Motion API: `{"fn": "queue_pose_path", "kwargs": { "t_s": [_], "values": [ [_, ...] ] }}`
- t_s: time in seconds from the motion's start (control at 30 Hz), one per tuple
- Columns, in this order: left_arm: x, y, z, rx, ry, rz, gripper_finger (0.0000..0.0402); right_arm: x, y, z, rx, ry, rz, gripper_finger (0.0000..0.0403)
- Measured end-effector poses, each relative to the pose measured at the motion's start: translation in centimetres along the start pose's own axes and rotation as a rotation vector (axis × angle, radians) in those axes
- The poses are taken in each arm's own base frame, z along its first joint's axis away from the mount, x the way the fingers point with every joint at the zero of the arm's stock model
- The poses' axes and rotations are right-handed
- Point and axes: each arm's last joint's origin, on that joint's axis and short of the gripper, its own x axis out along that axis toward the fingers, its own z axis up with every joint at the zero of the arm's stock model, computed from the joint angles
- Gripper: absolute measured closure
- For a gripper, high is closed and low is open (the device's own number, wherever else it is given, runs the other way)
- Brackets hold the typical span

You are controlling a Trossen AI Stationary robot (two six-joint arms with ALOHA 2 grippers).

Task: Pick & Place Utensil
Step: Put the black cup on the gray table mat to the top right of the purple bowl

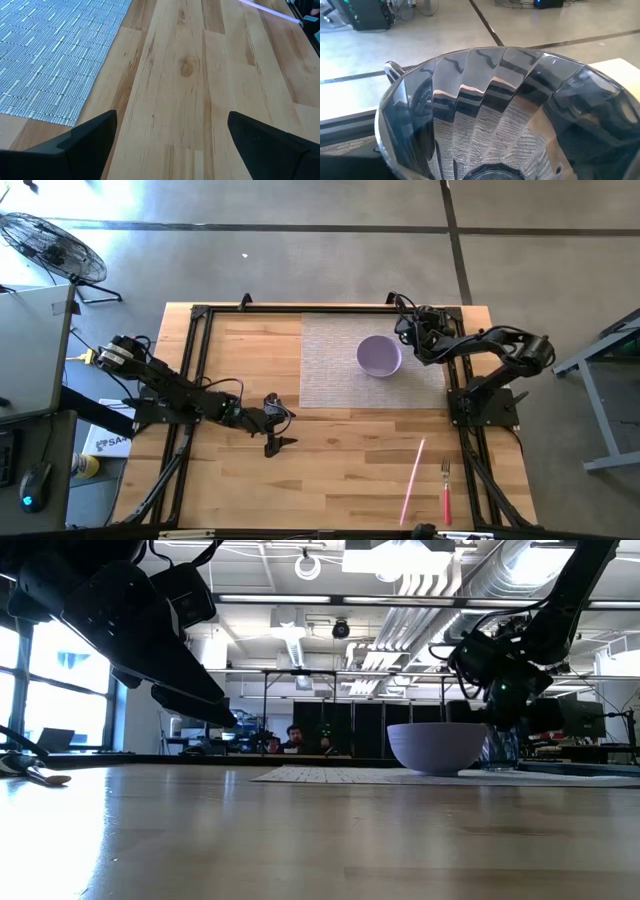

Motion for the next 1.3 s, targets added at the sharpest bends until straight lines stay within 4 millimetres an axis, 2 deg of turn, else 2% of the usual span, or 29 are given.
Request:
{"fn": "queue_pose_path", "kwargs": {
  "t_s": [0.37,0.5,0.87,1.3],
  "values": [
    [0.0,0.01,0.01,0.001,-0.004,0.007,0.0025,-0.01,-0.12,-0.06,-0.007,-0.006,-0.019,0.0024],
    [0.0,0.01,0.01,0.001,-0.004,0.007,0.0025,-0.01,0.04,0.05,-0.061,-0.012,-0.003,0.001],
    [0.0,0.01,0.01,0.001,-0.004,0.007,0.0025,0.01,0.02,0.03,-0.039,-0.013,-0.005,0.0006],
    [0.0,0.01,0.01,0.001,-0.004,0.007,0.0025,0.0,-0.14,-0.51,-0.025,0.074,0.034,0.0005]
  ]
}}
